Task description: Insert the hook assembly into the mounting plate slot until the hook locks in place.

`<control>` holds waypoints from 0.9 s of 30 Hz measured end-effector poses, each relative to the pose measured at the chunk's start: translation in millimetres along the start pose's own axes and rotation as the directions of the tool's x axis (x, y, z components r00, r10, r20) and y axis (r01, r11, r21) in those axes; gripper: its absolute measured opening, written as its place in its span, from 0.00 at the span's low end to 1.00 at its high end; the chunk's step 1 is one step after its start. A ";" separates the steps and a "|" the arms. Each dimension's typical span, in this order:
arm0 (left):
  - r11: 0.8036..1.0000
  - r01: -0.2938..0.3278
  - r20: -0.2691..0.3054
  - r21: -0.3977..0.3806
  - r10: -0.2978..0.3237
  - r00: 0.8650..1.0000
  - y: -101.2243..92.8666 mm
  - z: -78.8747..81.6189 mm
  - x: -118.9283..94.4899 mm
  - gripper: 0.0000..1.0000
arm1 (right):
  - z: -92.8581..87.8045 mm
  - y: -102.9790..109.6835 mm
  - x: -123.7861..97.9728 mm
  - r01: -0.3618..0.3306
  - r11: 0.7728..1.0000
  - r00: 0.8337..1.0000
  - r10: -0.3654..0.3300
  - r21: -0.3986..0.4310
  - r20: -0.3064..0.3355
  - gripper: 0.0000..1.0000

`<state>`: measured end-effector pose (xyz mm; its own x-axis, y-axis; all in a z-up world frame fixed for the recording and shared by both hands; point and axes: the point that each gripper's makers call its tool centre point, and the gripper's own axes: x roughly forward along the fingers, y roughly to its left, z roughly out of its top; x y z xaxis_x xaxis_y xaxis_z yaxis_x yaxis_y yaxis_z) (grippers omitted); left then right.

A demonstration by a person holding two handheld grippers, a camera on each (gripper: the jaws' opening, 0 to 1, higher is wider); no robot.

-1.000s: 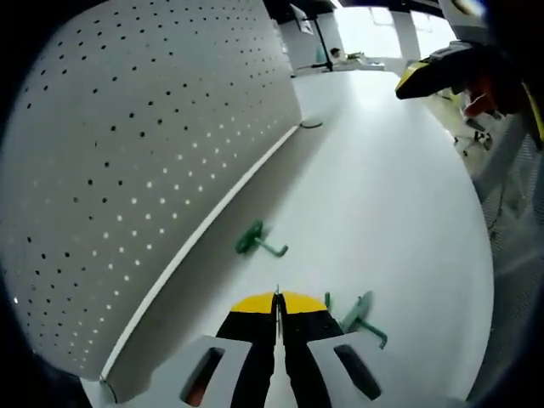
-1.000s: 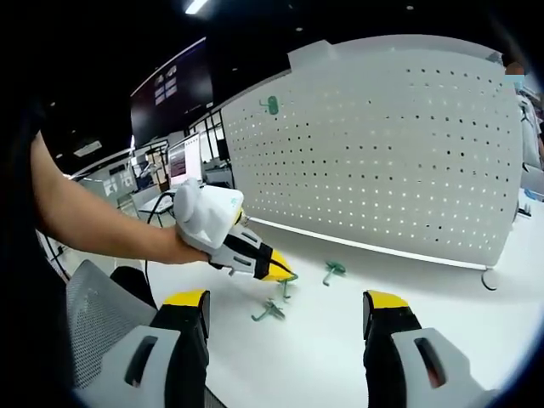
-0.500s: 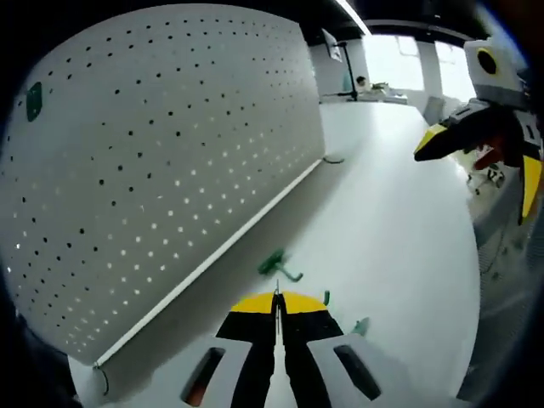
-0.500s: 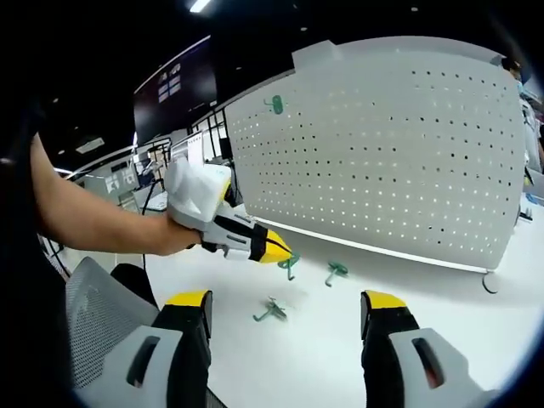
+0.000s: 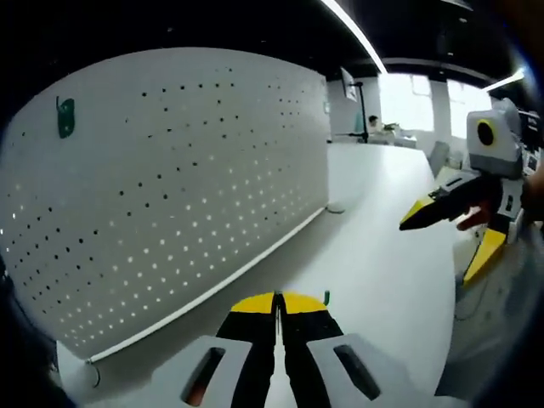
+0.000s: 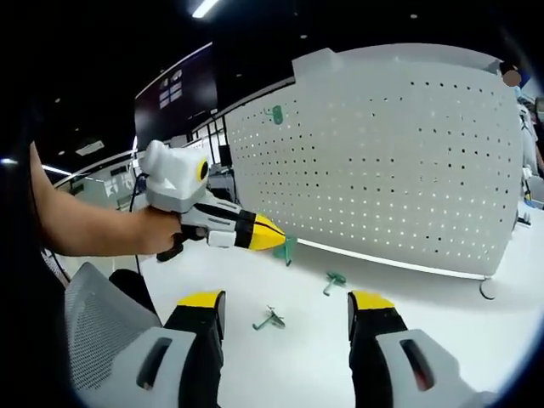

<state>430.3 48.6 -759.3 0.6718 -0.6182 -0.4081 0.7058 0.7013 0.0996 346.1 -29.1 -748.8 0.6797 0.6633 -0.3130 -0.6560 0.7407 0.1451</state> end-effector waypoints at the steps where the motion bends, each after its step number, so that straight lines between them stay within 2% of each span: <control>1: 1.000 0.001 0.006 -0.002 -0.001 1.000 -1.0 2.2 -1.2 0.01 | 1.1 0.1 -0.1 0.001 1.000 1.000 -0.001 0.000 0.004 0.54; 10: 1.000 0.012 0.072 -0.027 -0.010 0.997 -12.1 24.2 -13.6 0.01 | 18.6 -0.2 -1.0 0.007 1.000 0.999 -0.006 -0.014 0.042 0.45; 17: 0.997 0.024 0.120 -0.074 -0.015 0.993 -20.2 38.0 -25.1 0.01 | 36.2 2.4 1.5 0.011 0.999 0.997 -0.008 -0.038 0.081 0.38; 27: 0.995 0.045 0.155 -0.087 -0.031 0.987 -34.4 53.0 -33.8 0.01 | 53.2 8.8 4.8 0.016 0.997 0.993 -0.008 -0.071 0.121 0.29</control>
<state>395.3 26.6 -700.8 0.6766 -0.6870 -0.2651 0.7128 0.7014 0.0017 361.0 -13.7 -699.1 0.7194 0.6656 -0.1983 -0.6665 0.7420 0.0726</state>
